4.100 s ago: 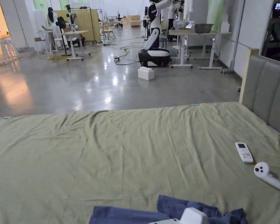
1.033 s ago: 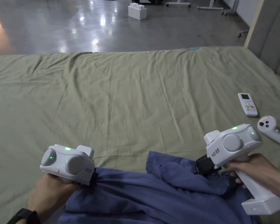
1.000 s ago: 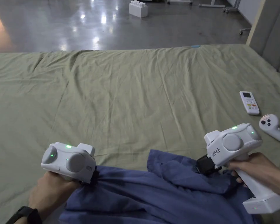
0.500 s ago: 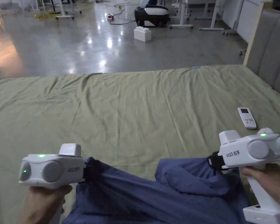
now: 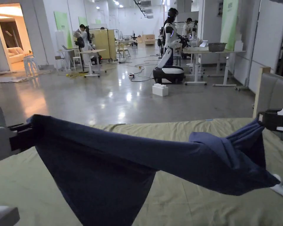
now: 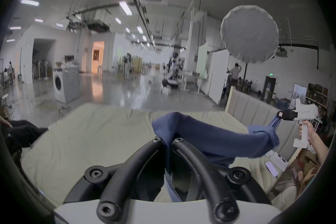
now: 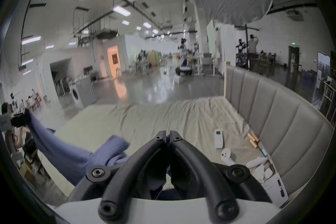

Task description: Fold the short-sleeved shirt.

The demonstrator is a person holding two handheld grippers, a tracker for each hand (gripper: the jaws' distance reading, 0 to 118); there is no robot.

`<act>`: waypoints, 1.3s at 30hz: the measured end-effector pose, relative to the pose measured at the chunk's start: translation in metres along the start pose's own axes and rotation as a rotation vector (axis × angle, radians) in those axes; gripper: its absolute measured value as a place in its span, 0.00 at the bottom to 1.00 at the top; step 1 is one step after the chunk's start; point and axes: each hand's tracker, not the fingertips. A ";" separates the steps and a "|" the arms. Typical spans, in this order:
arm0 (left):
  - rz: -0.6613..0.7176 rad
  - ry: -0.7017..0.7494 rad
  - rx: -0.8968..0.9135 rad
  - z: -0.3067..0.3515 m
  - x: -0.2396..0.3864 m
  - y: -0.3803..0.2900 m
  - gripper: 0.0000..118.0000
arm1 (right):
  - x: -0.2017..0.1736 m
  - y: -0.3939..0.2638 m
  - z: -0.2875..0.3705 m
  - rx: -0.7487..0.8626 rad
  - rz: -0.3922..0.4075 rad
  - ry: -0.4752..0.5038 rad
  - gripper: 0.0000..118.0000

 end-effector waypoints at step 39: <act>-0.092 0.234 0.265 -0.029 -0.048 0.101 0.03 | -0.003 0.120 0.012 0.307 0.143 -0.268 0.02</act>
